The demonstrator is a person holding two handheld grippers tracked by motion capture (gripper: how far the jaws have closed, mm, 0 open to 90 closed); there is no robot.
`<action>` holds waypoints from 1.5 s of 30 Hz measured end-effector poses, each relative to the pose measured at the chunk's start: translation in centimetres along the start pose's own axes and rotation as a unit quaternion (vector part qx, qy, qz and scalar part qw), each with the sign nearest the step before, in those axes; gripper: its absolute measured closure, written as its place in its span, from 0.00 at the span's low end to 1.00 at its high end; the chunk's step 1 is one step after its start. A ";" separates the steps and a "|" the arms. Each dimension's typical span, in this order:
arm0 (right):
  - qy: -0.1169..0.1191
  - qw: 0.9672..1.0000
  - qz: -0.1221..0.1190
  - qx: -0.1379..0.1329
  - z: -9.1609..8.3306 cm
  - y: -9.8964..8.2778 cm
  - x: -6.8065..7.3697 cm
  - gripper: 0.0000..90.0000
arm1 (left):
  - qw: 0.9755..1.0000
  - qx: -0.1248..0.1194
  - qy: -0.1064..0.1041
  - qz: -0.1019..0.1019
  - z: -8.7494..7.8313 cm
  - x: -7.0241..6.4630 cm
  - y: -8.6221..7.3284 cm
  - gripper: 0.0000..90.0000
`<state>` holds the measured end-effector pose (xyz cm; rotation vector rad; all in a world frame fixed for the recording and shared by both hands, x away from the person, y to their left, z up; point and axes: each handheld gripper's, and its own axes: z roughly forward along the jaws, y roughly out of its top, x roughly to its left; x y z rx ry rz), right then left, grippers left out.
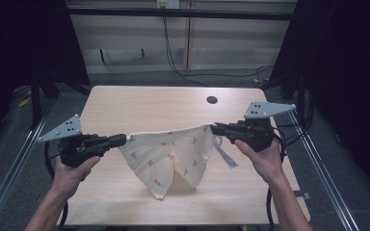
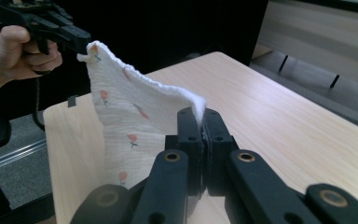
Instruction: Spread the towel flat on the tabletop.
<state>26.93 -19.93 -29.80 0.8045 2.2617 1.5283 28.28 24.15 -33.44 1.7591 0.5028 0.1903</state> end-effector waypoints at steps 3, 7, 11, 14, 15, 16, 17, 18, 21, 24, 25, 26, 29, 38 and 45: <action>0.003 1.000 -0.012 -0.008 -1.0 0.6 1.1 0.98 | 1.000 -0.007 -0.001 0.013 -1.0 -0.7 0.6 0.99; 0.007 0.999 -0.032 -0.019 -2.5 1.4 2.7 0.98 | 1.000 -0.013 -0.003 0.019 -2.1 -1.6 1.2 0.99; 0.014 0.999 -0.044 -0.026 -3.7 2.0 4.0 0.98 | 0.999 -0.023 -0.009 0.025 -3.0 -2.7 1.7 0.99; 0.014 0.998 -0.046 -0.027 -4.0 2.0 4.4 0.98 | 0.999 -0.023 -0.011 0.027 -2.9 -3.0 2.0 0.99; 0.014 0.999 -0.046 -0.027 -4.0 1.9 4.3 0.98 | 0.999 -0.018 -0.004 0.032 -2.7 -2.8 1.9 0.99; 0.012 0.999 -0.044 -0.025 -3.8 1.7 4.1 0.98 | 0.999 -0.019 -0.004 0.026 -2.4 -2.6 1.8 0.99; 0.011 0.999 -0.039 -0.022 -3.6 1.4 3.9 0.98 | 1.000 -0.015 -0.005 0.019 -2.0 -2.1 1.5 0.99; 0.011 0.999 -0.031 -0.020 -3.3 0.9 3.4 0.98 | 1.000 -0.014 -0.005 0.015 -1.6 -1.8 1.3 0.99; 0.008 1.000 -0.017 -0.007 -2.5 -0.3 2.4 0.98 | 1.000 0.004 -0.001 -0.003 -0.2 -0.5 0.0 0.99; 0.003 1.000 0.000 0.005 -1.5 -1.7 1.2 0.98 | 1.000 0.015 0.000 -0.018 0.8 0.4 -0.9 0.99; 0.003 1.000 0.001 0.006 -1.3 -1.8 1.1 0.98 | 1.000 0.016 -0.001 -0.025 1.2 0.8 -1.3 0.99; 0.000 1.000 0.007 0.010 -1.0 -2.2 0.6 0.98 | 0.999 0.020 0.002 -0.028 1.5 0.9 -1.5 0.99; -0.003 1.000 0.021 0.015 -0.2 -3.0 -0.4 0.98 | 0.999 0.031 0.009 -0.032 2.7 1.6 -2.0 0.99; -0.015 0.998 0.054 0.030 1.8 -4.9 -3.0 0.98 | 0.997 0.039 0.020 -0.059 4.9 3.9 -3.3 0.99; -0.025 0.995 0.088 0.044 4.0 -6.4 -5.7 0.98 | 0.995 0.046 0.025 -0.085 6.7 5.7 -5.1 0.99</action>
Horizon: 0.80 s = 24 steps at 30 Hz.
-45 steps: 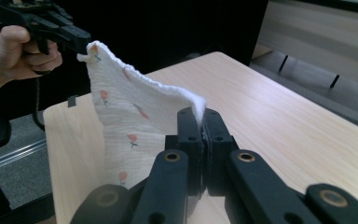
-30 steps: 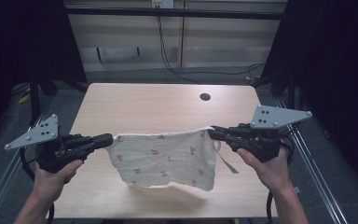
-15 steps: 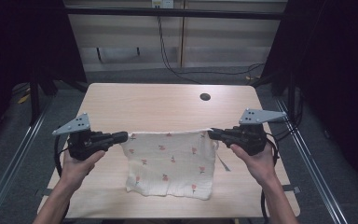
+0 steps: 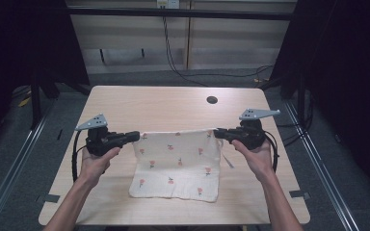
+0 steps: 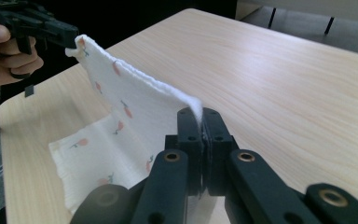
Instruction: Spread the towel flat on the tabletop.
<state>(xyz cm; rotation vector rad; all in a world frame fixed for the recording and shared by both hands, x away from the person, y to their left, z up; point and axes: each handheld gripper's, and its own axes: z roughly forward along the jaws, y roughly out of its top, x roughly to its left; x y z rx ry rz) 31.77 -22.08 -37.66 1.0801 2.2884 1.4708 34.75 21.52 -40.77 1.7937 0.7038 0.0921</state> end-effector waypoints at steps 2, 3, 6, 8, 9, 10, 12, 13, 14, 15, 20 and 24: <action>-0.002 1.000 0.005 0.006 0.8 -0.3 -0.7 0.98 | 1.000 0.009 0.009 0.003 0.4 0.5 -0.2 0.99; -0.005 1.000 0.014 0.013 1.4 -0.4 -1.1 0.98 | 1.000 0.010 0.009 -0.001 0.6 0.6 -0.2 0.99; -0.012 0.999 0.021 0.025 2.4 -0.8 -1.7 0.98 | 1.000 0.013 0.011 -0.007 1.0 1.3 -0.6 0.99; -0.020 0.999 0.024 0.031 3.1 -1.1 -2.0 0.98 | 1.000 0.017 0.015 -0.014 1.4 1.9 -1.1 0.99; -0.022 0.999 0.023 0.034 3.4 -1.3 -2.3 0.98 | 1.000 0.019 0.015 -0.017 1.6 2.0 -1.3 0.99; -0.022 0.999 0.024 0.035 3.7 -1.4 -2.5 0.98 | 0.999 0.027 0.021 -0.015 2.0 2.3 -1.5 0.99; -0.021 0.999 0.029 0.041 4.3 -1.8 -3.1 0.98 | 0.999 0.033 0.022 -0.018 2.6 2.7 -1.7 0.99; -0.022 0.998 0.029 0.046 4.7 -1.9 -3.4 0.98 | 0.999 0.039 0.025 -0.018 2.9 3.0 -1.8 0.99; -0.029 0.998 0.031 0.051 5.1 -2.1 -3.7 0.97 | 0.999 0.039 0.027 -0.022 3.2 3.1 -1.9 0.99; -0.031 0.997 0.034 0.055 5.3 -2.2 -3.9 0.97 | 0.998 0.043 0.028 -0.022 3.4 3.3 -1.9 0.99; -0.039 0.996 0.039 0.065 6.3 -2.7 -5.2 0.95 | 0.998 0.056 0.039 -0.020 4.4 4.5 -1.7 0.99; -0.047 0.995 0.052 0.067 6.5 -2.8 -6.1 0.87 | 0.998 0.047 0.032 -0.038 4.7 5.2 -1.3 0.92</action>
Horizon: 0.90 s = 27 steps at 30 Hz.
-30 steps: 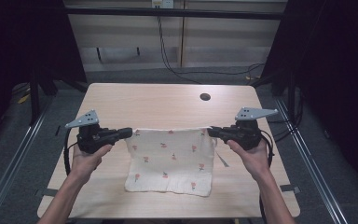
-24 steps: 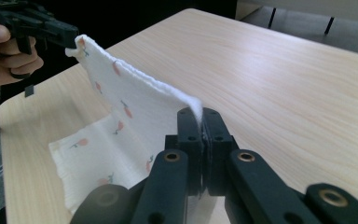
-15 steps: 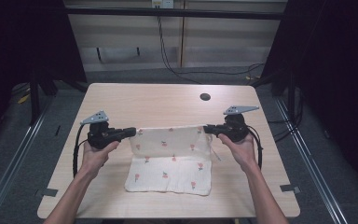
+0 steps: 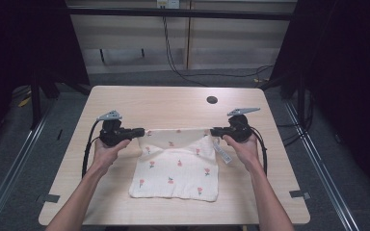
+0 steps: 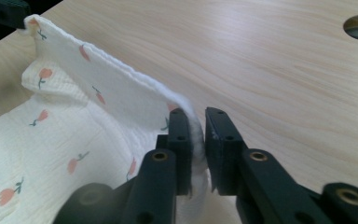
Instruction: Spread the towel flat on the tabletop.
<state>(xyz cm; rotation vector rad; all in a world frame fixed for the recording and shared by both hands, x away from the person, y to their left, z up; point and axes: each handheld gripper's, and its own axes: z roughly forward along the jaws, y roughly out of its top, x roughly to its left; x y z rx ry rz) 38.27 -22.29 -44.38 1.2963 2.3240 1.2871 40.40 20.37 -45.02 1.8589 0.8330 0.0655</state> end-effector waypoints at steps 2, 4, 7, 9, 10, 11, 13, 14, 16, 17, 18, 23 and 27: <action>-0.012 1.000 0.010 -0.001 0.1 -0.1 -0.3 0.81 | 1.000 0.005 0.013 0.003 0.0 0.0 0.0 0.85; -0.013 1.000 0.018 -0.001 0.0 -0.2 -0.6 0.77 | 1.000 0.015 0.013 0.000 -0.1 0.2 -0.2 0.83; -0.026 0.999 0.022 0.001 -0.2 -0.5 -0.7 0.70 | 1.000 0.009 0.006 -0.007 -0.5 0.2 -0.5 0.80; -0.031 0.999 0.021 -0.002 -0.4 -0.5 -0.7 0.68 | 1.000 0.016 0.007 0.000 -0.5 0.0 -0.7 0.81; -0.031 0.999 0.021 -0.003 -0.6 -0.5 -0.6 0.67 | 1.000 0.023 0.004 0.004 -0.6 -0.3 -0.8 0.80; -0.030 0.999 0.019 -0.001 -0.8 -0.5 -0.4 0.67 | 1.000 0.025 0.004 0.008 -0.7 -0.4 -0.9 0.80; -0.028 0.999 0.016 -0.005 -1.2 -0.5 -0.1 0.66 | 1.000 0.027 0.002 0.009 -1.0 -0.7 -1.2 0.80; -0.024 1.000 0.012 -0.008 -1.6 -0.5 0.3 0.66 | 1.000 0.026 -0.001 0.006 -1.1 -0.8 -1.5 0.80; -0.020 1.000 0.002 -0.007 -2.1 -0.5 1.0 0.66 | 0.999 0.037 0.001 0.009 -1.4 -1.1 -2.4 0.79; -0.017 1.000 -0.001 -0.004 -2.4 -0.5 1.3 0.66 | 0.999 0.044 0.004 0.014 -1.6 -1.2 -2.8 0.79; -0.015 1.000 -0.006 -0.002 -2.6 -0.6 1.7 0.66 | 0.999 0.049 0.007 0.014 -1.9 -1.3 -3.2 0.79; 0.008 1.000 -0.023 0.014 -3.6 -2.6 3.8 0.65 | 0.998 0.056 0.007 0.010 -4.2 -2.1 -3.7 0.78; 0.028 0.998 -0.034 0.044 -4.0 -4.8 5.3 0.66 | 0.998 0.060 0.002 0.019 -5.9 -3.0 -4.1 0.72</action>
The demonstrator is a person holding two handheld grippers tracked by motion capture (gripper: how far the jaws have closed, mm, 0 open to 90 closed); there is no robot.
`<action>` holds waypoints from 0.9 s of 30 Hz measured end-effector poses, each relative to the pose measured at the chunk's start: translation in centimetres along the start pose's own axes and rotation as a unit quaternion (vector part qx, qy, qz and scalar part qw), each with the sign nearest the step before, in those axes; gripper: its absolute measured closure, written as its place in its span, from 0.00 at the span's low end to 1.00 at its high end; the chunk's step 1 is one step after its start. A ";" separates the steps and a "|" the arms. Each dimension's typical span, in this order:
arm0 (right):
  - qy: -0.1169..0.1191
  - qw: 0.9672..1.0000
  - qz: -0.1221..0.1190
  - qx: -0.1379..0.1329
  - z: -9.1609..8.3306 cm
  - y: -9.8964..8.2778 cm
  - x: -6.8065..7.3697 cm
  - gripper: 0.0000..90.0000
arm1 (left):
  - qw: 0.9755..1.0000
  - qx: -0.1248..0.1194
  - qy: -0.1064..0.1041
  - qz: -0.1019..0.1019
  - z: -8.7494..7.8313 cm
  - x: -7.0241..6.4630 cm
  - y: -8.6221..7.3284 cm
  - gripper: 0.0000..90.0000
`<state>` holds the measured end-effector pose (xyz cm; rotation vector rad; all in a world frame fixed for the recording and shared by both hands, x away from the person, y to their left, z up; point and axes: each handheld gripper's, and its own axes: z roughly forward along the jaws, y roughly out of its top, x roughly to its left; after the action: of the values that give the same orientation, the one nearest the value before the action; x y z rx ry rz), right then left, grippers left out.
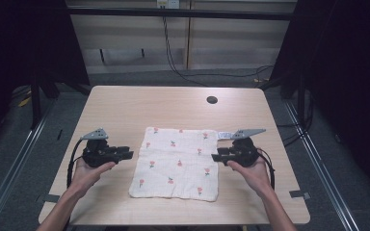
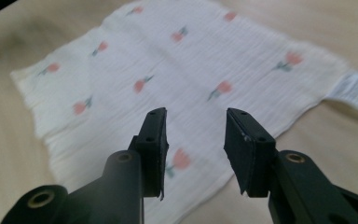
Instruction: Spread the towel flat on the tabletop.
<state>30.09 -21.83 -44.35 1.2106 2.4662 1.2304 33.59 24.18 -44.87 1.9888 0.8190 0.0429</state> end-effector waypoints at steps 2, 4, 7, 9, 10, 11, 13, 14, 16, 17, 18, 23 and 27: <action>0.016 1.000 -0.008 0.014 0.0 -0.8 0.9 0.65 | 1.000 0.004 -0.006 -0.002 -0.5 -0.7 -0.3 0.71; 0.016 0.999 -0.016 0.028 -0.2 -1.8 2.2 0.66 | 1.000 0.002 -0.010 0.007 -0.9 -1.7 -0.7 0.72; 0.035 0.999 -0.018 0.029 -0.3 -3.3 3.4 0.70 | 1.000 0.007 -0.028 0.011 -0.9 -2.7 -1.2 0.69; 0.049 0.998 -0.011 0.043 -0.1 -4.5 4.1 0.70 | 0.999 0.025 -0.024 0.018 -0.6 -3.2 -1.7 0.66; 0.053 0.997 -0.009 0.046 0.0 -4.9 4.3 0.70 | 0.999 0.028 -0.026 0.018 -0.5 -3.3 -2.0 0.64; 0.056 0.997 -0.010 0.050 0.2 -5.3 4.5 0.70 | 0.999 0.032 -0.030 0.016 -0.4 -3.3 -2.3 0.64; 0.063 0.996 -0.016 0.056 0.5 -6.1 4.9 0.72 | 0.999 0.040 -0.025 0.012 -0.1 -3.4 -2.9 0.64; 0.060 0.996 -0.023 0.056 0.7 -6.4 5.0 0.72 | 0.999 0.043 -0.024 0.007 -0.1 -3.4 -3.1 0.64; 0.055 0.997 -0.026 0.053 0.8 -6.7 5.2 0.71 | 0.999 0.047 -0.025 0.003 -0.1 -3.2 -3.6 0.64; 0.053 0.997 -0.033 0.051 0.8 -6.7 5.2 0.70 | 0.999 0.046 -0.021 0.001 -0.2 -3.2 -3.8 0.64; 0.047 0.997 -0.036 0.051 0.7 -6.7 5.3 0.69 | 0.999 0.044 -0.021 0.000 -0.3 -3.1 -4.0 0.64; 0.031 0.997 -0.057 0.044 0.5 -6.8 5.5 0.68 | 0.999 0.047 -0.023 0.010 -0.4 -3.3 -4.7 0.66; 0.023 0.996 -0.065 0.061 0.9 -7.4 5.7 0.65 | 0.998 0.059 -0.023 0.009 0.2 -3.5 -5.3 0.67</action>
<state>22.22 -19.82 -49.06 1.0399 2.6399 1.1008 28.16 23.77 -48.16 2.1007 0.7892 -0.0427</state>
